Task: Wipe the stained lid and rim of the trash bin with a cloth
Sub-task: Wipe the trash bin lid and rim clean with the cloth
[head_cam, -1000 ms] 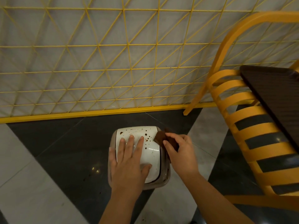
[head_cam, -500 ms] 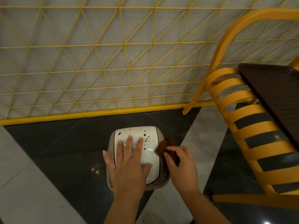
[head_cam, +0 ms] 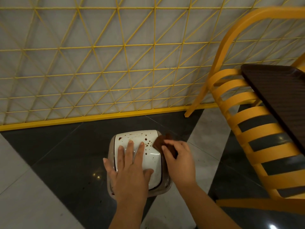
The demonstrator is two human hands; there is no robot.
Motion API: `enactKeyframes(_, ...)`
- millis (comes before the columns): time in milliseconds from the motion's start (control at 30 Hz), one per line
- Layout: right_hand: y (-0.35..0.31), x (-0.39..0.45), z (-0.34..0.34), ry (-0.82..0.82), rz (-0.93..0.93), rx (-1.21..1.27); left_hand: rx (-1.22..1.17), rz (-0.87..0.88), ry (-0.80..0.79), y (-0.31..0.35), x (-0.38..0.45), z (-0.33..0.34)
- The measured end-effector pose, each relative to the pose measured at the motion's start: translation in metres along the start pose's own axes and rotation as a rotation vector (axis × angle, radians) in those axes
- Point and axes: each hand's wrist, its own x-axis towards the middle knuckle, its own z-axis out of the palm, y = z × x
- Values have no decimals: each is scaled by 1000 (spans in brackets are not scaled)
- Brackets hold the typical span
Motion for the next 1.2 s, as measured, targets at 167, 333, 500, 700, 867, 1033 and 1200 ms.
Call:
enactKeyframes(167,35,-61,9,53,65,125,-1,8,3,-2,1,0)
enactKeyframes(333,25,-38,9,66,55,102,-13,9,13,-2,-2,1)
enactKeyframes(500,6,-13,8,38,31,54,-4,2,14,-1,-1,0)
enactKeyframes(700,45,-72,15,70,66,134,10,7,8,-3,1,1)
enactKeyframes(867,40,-61,14,90,65,99,9,-3,14,-3,1,3)
enactKeyframes(1033,14,-27,11,75,-14,31,0,-10,16,0,0,2)
enactKeyframes(1200,40,-65,13,60,-58,22,10,-5,15,-1,2,2)
